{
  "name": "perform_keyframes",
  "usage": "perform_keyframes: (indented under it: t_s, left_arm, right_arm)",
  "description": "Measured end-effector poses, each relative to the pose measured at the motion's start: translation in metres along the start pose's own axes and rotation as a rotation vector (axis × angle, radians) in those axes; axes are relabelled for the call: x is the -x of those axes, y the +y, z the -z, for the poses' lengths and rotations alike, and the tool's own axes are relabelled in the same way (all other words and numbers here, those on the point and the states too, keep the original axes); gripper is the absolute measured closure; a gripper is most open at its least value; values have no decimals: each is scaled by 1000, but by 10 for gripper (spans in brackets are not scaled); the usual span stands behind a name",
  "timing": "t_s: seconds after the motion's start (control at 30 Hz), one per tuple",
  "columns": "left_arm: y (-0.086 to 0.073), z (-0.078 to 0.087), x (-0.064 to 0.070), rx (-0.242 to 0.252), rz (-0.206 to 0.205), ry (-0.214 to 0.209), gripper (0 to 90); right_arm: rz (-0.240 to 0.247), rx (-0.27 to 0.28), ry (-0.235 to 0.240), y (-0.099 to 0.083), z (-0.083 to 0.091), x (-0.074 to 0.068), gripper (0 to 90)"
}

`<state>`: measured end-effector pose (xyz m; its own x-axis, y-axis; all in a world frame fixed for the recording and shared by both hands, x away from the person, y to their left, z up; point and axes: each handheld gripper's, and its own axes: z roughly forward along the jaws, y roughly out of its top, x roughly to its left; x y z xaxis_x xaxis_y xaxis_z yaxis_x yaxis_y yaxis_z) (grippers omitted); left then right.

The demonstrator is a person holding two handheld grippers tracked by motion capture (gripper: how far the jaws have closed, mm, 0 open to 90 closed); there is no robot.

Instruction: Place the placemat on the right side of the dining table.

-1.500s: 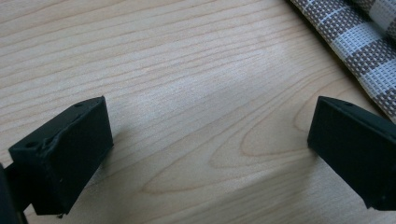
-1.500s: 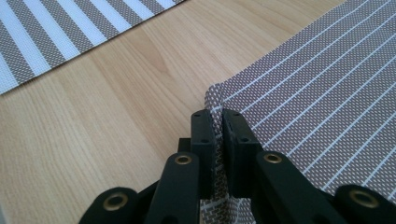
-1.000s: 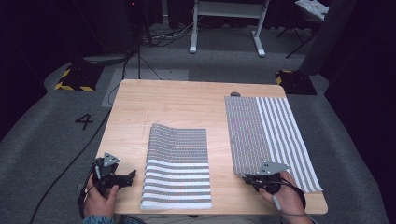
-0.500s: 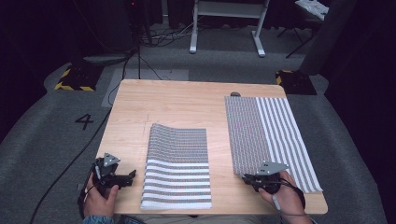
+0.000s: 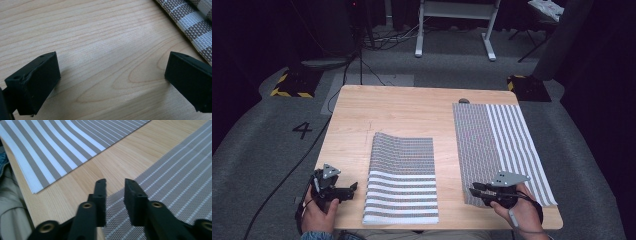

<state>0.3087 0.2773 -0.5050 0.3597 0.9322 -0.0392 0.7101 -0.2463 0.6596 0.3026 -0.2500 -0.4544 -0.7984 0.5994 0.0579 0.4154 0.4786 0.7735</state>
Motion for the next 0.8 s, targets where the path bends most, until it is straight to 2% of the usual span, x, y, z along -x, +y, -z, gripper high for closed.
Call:
perform_keyframes:
  t_s: [0.1,0.23,0.37,0.53,0.6,0.63,0.7,0.8]
  left_arm:
    - [-1,1,0,1,-2,1,1]
    - [-1,1,1,-1,-2,2,1]
    - [-1,1,1,-2,-2,-3,1]
    - [-1,1,1,-3,-2,-1,1]
    - [-1,1,1,-1,-2,0,1]
    - [-1,1,1,-1,-2,0,1]
    - [-1,1,1,-2,-2,-3,1]
    - [-1,1,1,-2,-2,-3,1]
  right_arm:
    - [-11,-53,-6,-4,-5,2,831]
    - [16,-131,30,-10,-20,-5,874]
    - [43,-205,17,-14,-32,-9,900]
    - [17,-195,4,-14,-32,-11,900]
    - [-5,-199,20,-14,-32,-10,839]
    - [-16,-185,33,-13,-31,-10,837]
    - [-17,-158,26,-10,-28,-9,819]
    - [-36,-75,38,3,-20,-11,721]
